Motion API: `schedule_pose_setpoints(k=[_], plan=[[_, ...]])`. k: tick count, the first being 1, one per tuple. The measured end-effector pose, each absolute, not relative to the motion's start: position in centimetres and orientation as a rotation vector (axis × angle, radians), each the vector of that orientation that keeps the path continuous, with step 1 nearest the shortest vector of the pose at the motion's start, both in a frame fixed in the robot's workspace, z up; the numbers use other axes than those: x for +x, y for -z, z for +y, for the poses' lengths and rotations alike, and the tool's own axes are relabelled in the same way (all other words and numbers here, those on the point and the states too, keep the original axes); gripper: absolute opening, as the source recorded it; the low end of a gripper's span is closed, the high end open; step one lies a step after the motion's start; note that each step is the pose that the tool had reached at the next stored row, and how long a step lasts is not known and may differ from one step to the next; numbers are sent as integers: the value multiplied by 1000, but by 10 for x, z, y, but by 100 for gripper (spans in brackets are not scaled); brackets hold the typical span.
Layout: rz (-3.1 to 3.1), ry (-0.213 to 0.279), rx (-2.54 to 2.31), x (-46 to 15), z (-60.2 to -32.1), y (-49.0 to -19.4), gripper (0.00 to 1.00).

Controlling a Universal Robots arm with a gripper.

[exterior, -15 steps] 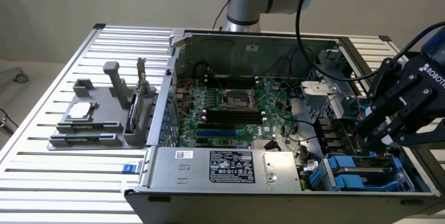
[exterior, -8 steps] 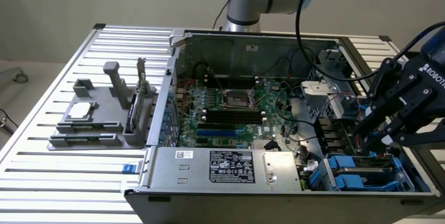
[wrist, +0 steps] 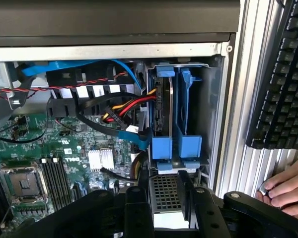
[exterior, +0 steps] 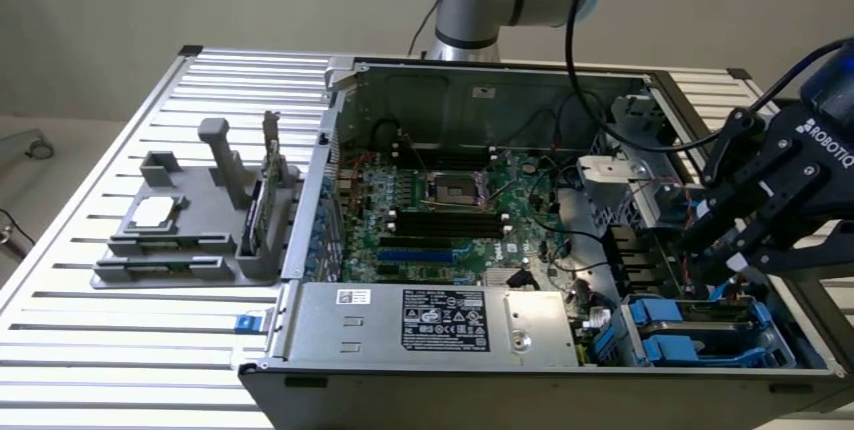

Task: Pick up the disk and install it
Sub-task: 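Insert the second disk wire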

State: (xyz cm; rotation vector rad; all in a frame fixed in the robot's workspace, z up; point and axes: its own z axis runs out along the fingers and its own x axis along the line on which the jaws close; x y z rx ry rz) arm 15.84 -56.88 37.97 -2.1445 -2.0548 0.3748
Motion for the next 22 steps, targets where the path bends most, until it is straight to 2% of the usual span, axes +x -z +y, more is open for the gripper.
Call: schedule_pose_setpoints(k=[17, 22], plan=[[-2093, -302, -2190, 159, -558, -371, 37], [-2100, -298, -2199, 159, -553, -370, 37]])
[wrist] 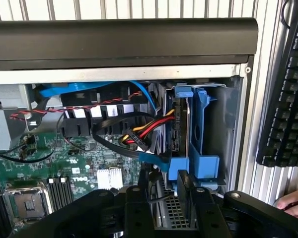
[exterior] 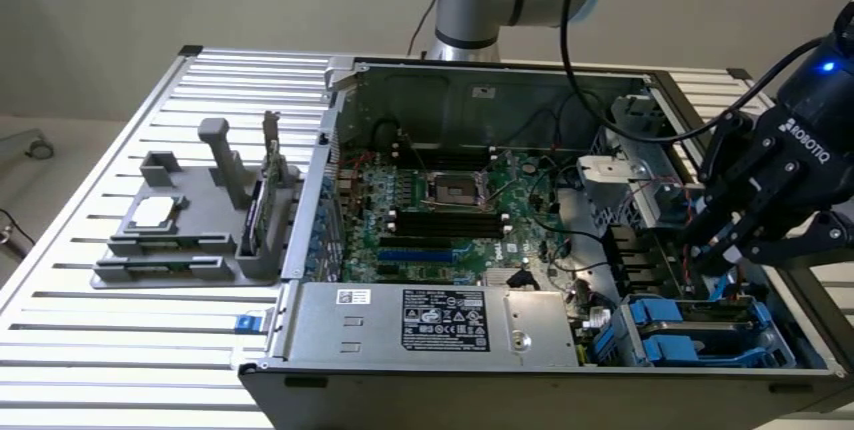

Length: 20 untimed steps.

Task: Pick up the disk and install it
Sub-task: 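Insert the second disk wire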

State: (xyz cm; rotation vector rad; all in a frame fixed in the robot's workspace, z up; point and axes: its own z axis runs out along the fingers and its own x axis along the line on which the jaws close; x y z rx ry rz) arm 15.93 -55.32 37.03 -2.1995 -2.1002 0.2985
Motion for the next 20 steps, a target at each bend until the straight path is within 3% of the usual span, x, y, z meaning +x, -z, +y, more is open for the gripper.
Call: schedule_pose_setpoints(k=[9, 20], plan=[[-2115, -333, -2230, 160, -550, -370, 37], [-2123, -321, -2244, 160, -547, -370, 37]])
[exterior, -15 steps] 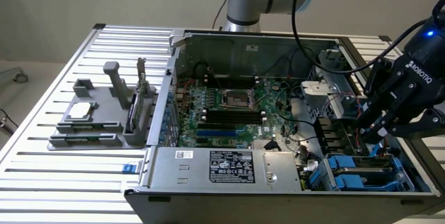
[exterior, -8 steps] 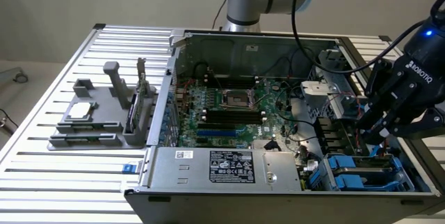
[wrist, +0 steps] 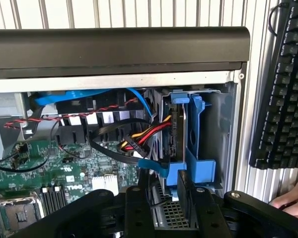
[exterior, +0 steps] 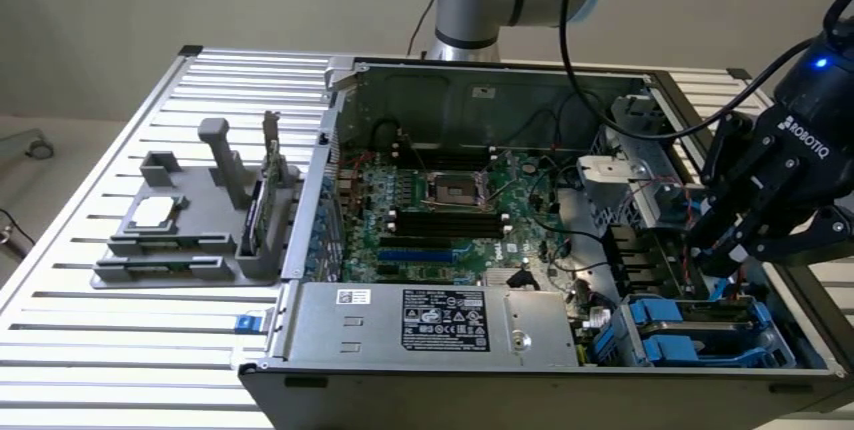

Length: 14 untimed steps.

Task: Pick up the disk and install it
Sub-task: 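Insert the second disk wire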

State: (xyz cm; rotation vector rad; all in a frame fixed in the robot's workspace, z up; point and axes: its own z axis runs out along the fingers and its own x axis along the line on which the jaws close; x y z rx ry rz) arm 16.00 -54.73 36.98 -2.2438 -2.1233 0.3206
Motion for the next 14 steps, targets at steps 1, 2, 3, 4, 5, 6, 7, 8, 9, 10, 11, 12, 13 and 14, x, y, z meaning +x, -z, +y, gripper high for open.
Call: schedule_pose_setpoints(k=[1, 2, 3, 4, 5, 6, 7, 8, 9, 10, 11, 12, 13, 14], plan=[[-2124, -318, -2245, 160, -547, -370, 37], [-2125, -316, -2247, 160, -547, -369, 37], [-2126, -313, -2249, 160, -547, -369, 37], [-2127, -311, -2251, 160, -547, -369, 37], [-2128, -308, -2252, 160, -547, -369, 37], [-2129, -305, -2254, 160, -547, -369, 37], [-2131, -302, -2256, 160, -547, -369, 37], [-2131, -300, -2258, 160, -547, -368, 37], [-2131, -299, -2259, 160, -547, -368, 35], [-2130, -297, -2261, 160, -547, -368, 28], [-2130, -297, -2262, 160, -547, -368, 28], [-2129, -296, -2264, 160, -547, -368, 22], [-2128, -295, -2265, 160, -547, -368, 16], [-2128, -295, -2266, 160, -547, -368, 16]])
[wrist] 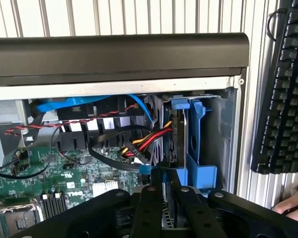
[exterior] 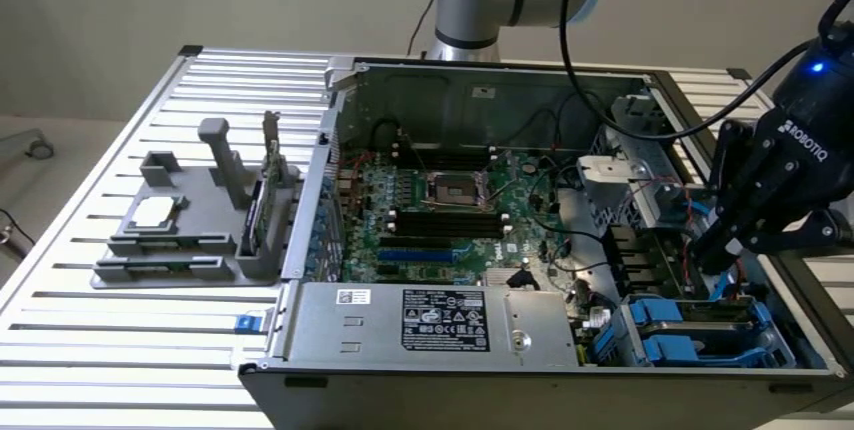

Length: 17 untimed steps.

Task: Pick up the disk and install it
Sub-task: 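Insert the second disk wire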

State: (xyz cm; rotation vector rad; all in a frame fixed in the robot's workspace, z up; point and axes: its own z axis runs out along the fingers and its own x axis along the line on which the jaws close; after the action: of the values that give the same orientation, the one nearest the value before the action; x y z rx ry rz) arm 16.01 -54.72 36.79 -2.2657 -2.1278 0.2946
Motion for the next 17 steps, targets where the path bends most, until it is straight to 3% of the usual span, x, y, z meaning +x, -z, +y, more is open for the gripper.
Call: schedule_pose_setpoints(k=[17], plan=[[-2127, -285, -2266, 161, -555, -346, 16]])
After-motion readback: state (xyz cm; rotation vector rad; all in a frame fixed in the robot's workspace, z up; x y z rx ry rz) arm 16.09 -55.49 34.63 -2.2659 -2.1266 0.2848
